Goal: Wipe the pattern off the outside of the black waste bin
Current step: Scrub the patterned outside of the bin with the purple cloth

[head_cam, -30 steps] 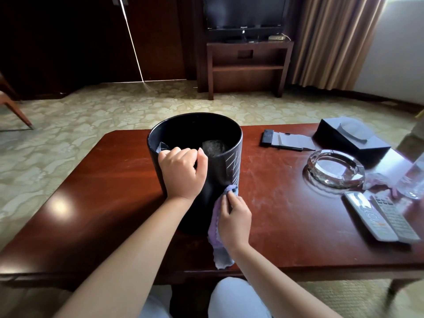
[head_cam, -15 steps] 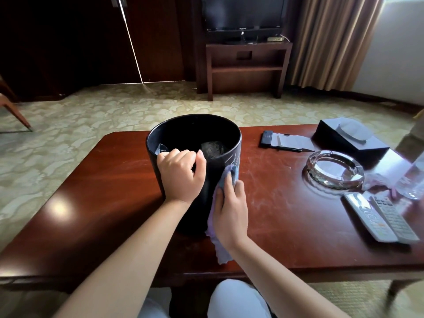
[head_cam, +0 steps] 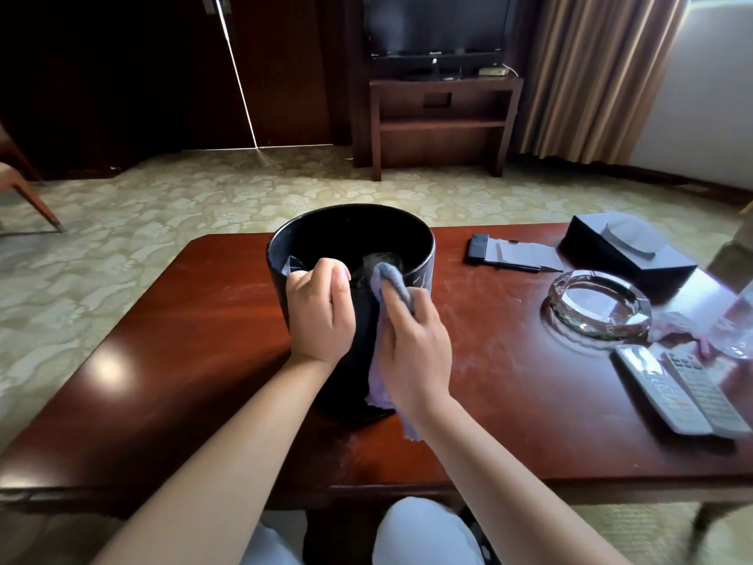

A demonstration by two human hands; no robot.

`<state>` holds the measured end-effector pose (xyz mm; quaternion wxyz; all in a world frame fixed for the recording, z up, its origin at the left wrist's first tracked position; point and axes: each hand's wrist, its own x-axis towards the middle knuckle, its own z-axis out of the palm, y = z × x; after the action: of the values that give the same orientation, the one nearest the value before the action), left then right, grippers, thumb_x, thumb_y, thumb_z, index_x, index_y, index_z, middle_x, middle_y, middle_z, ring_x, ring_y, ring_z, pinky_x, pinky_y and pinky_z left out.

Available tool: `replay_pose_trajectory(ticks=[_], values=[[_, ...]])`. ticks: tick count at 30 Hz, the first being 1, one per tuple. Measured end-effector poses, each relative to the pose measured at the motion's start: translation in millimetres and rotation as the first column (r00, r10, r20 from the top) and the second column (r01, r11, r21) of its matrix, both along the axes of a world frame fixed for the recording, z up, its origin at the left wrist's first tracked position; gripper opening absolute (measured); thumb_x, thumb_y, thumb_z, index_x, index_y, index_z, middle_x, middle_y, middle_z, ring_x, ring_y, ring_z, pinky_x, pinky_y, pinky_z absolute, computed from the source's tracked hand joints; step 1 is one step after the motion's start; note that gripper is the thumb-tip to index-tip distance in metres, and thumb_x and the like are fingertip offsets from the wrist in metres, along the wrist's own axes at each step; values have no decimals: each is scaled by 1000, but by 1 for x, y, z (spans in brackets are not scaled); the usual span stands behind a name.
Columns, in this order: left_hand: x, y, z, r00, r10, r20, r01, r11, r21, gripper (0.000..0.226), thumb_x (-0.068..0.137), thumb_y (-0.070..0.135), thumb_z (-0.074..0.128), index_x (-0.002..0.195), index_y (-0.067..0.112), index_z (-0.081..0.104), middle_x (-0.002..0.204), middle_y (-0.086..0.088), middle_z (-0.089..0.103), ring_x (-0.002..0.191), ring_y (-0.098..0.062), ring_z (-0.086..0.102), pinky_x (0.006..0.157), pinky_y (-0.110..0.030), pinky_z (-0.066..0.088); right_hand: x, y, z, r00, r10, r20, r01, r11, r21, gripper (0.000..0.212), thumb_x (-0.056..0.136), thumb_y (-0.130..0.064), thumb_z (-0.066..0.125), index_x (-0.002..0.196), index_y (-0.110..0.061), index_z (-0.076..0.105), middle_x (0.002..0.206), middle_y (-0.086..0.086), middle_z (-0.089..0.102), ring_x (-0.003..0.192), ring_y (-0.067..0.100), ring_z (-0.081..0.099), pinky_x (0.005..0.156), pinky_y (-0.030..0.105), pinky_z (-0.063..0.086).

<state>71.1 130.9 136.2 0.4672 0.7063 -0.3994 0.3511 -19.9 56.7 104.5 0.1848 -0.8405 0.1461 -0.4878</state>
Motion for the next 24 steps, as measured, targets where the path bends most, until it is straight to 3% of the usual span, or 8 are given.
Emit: replay_pose_trajectory(ticks=[2, 6, 9, 13, 17, 21, 24], values=[[1, -1, -1, 1000, 3, 4, -3, 1000, 12, 34, 92, 16, 30, 71, 2, 53, 65, -4, 56, 60, -18, 46, 63, -33, 32, 0, -2, 0, 998, -49, 40, 45, 994, 97, 37, 87, -7, 45, 121, -10, 59, 88, 5, 55, 66, 20, 53, 48, 29, 45], [5, -1, -3, 1000, 7, 6, -8, 999, 39, 33, 92, 17, 31, 69, 4, 51, 63, -4, 56, 56, -27, 52, 61, -38, 39, -2, 4, -5, 1000, 24, -5, -24, 999, -25, 40, 88, -9, 44, 126, -9, 58, 90, 7, 58, 70, 22, 54, 54, 30, 43], [4, -2, -4, 999, 43, 11, -44, 997, 64, 34, 92, 19, 31, 69, 5, 52, 61, -4, 56, 55, -26, 51, 62, -38, 36, -2, 1, 1, 999, -24, 33, 22, 998, 54, 39, 87, -10, 44, 122, -9, 61, 86, 6, 58, 67, 23, 55, 53, 33, 47], [3, -2, -4, 998, 53, 19, -54, 996, 65, 31, 91, 17, 33, 68, 6, 51, 60, -4, 55, 57, -21, 48, 61, -36, 34, -2, 7, -1, 999, -3, -45, -4, 988, -154, 41, 83, -13, 47, 122, -13, 60, 91, 6, 60, 70, 25, 57, 56, 33, 45], [3, -2, -4, 998, 58, -5, -58, 995, 83, 33, 92, 19, 32, 70, 6, 52, 62, -4, 57, 57, -26, 52, 64, -39, 35, 2, 2, 3, 995, -88, 42, 84, 993, 87, 37, 85, -12, 44, 117, -11, 63, 85, 5, 59, 63, 23, 56, 52, 29, 44], [2, -2, -3, 999, 46, 1, -46, 997, 69, 32, 92, 17, 32, 69, 5, 52, 61, -5, 55, 56, -27, 50, 62, -39, 35, -2, 3, -3, 998, -30, -59, 22, 991, -130, 41, 84, -13, 49, 124, -16, 56, 92, 6, 59, 71, 23, 56, 58, 32, 44], [1, -2, -2, 1000, 28, -10, -28, 999, 36, 32, 92, 16, 29, 72, 4, 50, 64, -6, 54, 59, -23, 46, 61, -37, 35, -1, -6, 2, 996, -87, -22, 88, 996, 23, 36, 87, -14, 46, 120, -13, 61, 86, 4, 58, 63, 22, 55, 52, 26, 41]])
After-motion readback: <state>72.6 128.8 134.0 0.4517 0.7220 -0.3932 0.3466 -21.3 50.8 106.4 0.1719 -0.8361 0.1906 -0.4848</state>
